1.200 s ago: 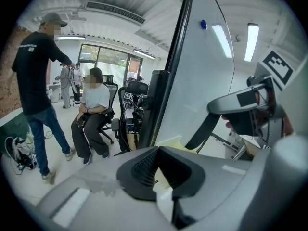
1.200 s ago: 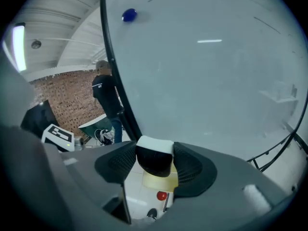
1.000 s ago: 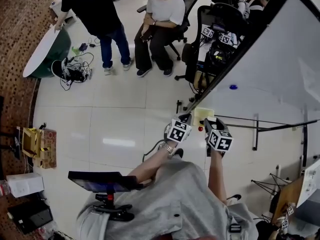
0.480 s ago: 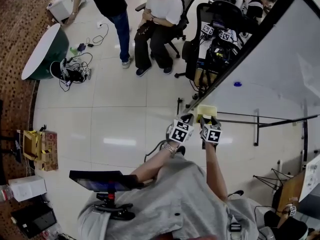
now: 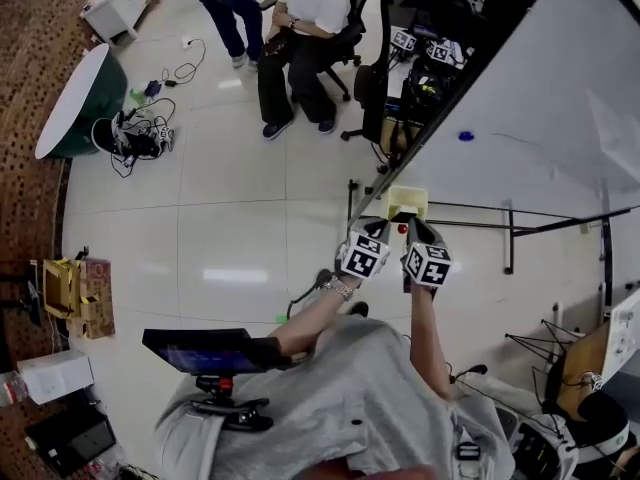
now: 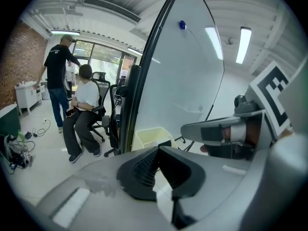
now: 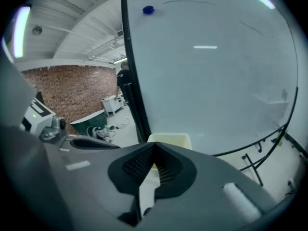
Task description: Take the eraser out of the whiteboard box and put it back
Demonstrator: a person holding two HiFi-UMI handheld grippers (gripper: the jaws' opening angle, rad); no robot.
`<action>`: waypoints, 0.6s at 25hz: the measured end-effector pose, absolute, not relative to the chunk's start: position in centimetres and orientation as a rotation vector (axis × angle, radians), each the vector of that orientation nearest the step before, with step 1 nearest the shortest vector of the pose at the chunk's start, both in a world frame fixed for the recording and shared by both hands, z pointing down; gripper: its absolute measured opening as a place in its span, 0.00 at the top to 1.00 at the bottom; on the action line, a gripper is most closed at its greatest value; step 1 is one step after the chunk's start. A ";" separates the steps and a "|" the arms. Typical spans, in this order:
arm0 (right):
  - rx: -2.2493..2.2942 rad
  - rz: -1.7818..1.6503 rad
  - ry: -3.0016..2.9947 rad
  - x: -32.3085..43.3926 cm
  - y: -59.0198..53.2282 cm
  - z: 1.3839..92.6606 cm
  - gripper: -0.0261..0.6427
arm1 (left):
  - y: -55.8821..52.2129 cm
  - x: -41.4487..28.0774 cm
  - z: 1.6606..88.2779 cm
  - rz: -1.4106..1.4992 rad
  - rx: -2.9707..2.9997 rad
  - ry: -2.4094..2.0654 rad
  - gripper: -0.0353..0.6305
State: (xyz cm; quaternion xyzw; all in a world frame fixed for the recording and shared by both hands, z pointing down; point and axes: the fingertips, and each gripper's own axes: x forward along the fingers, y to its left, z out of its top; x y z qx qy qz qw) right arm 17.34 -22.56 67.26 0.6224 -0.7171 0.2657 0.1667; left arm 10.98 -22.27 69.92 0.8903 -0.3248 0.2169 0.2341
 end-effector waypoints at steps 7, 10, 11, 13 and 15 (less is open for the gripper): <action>1.563 0.762 -2.184 13.8 -15.9 68.4 0.96 | -16.5 10.3 69.8 0.575 2.374 -1.073 0.94; 1.508 0.796 -2.224 13.3 -12.0 69.0 0.96 | -12.2 10.5 70.4 0.553 2.326 -1.118 0.94; 1.496 0.816 -2.224 13.4 -10.8 69.4 0.96 | -10.7 10.6 70.7 0.563 2.319 -1.126 0.94; 1.479 0.868 -2.213 13.7 -8.6 70.4 0.96 | -8.2 10.7 71.3 0.595 2.308 -1.129 0.94; 1.473 0.924 -2.203 14.1 -6.8 71.0 0.96 | -6.5 10.6 71.4 0.610 2.295 -1.134 0.94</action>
